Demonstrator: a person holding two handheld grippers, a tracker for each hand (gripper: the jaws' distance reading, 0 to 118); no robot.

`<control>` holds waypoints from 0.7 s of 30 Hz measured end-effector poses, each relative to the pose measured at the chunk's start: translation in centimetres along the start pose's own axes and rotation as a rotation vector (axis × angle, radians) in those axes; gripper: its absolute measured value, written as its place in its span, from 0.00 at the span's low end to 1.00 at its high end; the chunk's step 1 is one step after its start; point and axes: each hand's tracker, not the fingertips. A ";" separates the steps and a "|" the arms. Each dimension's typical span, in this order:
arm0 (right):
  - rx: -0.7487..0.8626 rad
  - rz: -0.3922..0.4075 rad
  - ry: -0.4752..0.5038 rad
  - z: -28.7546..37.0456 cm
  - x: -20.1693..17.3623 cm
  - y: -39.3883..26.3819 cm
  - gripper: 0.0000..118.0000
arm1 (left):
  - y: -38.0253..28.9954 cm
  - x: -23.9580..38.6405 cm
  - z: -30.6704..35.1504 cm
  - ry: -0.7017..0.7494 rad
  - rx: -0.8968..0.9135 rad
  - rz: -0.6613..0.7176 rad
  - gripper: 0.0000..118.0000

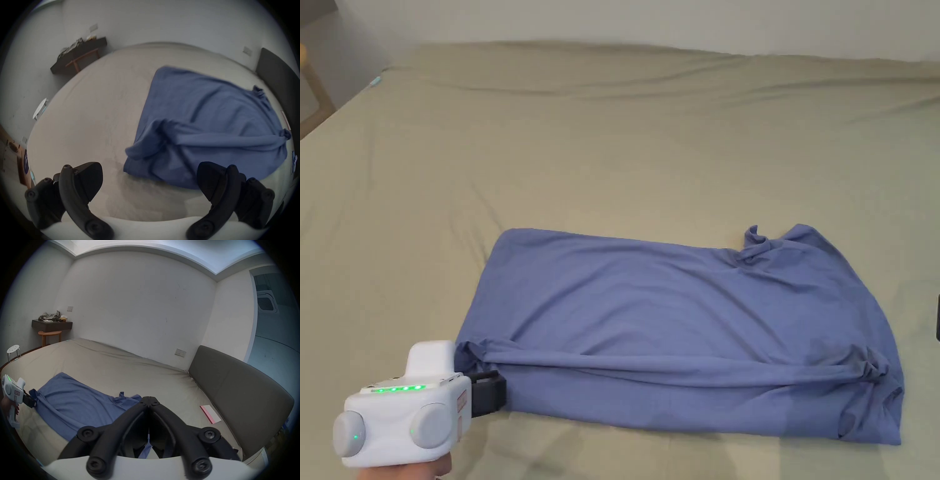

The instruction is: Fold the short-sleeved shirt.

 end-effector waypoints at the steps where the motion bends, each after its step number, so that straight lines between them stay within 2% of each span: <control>1: -0.012 -0.002 -0.002 -0.2 0.3 -0.3 0.02 | 0.0 -0.1 -0.8 0.007 -0.007 0.006 0.97; 4: -0.055 -0.003 -0.011 -0.7 0.8 -1.2 0.02 | 0.4 -0.8 -1.8 -0.063 -0.011 0.079 0.97; 6: -0.087 0.005 -0.016 -1.2 1.1 -1.9 0.02 | 1.0 -0.3 -1.8 -0.049 -0.028 0.064 0.96; 8: -0.148 -0.007 -0.007 -2.2 1.4 -2.8 0.02 | 1.1 -0.1 -0.9 -0.060 -0.004 0.024 0.87; 9: -0.191 -0.013 0.000 -2.9 1.6 -3.2 0.02 | 1.2 0.1 -0.4 -0.072 0.007 0.005 0.74; 10: -0.252 -0.023 0.004 -3.9 1.7 -3.9 0.07 | 1.4 0.5 0.4 -0.083 0.039 -0.014 0.55; 11: -0.313 -0.033 0.003 -5.0 1.8 -4.7 0.23 | 1.5 0.8 1.1 -0.099 0.061 -0.024 0.28; 12: -0.374 -0.048 0.011 -6.1 1.9 -5.7 0.61 | 1.6 1.0 1.6 -0.139 0.077 -0.019 0.10; 13: -0.435 -0.055 0.021 -7.3 2.2 -7.1 0.86 | 1.7 1.3 2.1 -0.144 0.085 -0.006 0.10; 14: -0.475 -0.081 0.069 -8.6 2.3 -8.7 0.98 | 1.9 1.5 2.7 -0.116 0.093 -0.018 0.10; 21: -0.784 -0.212 0.142 -15.6 2.0 -17.6 0.98 | 2.1 1.4 5.4 -0.122 0.128 -0.049 0.10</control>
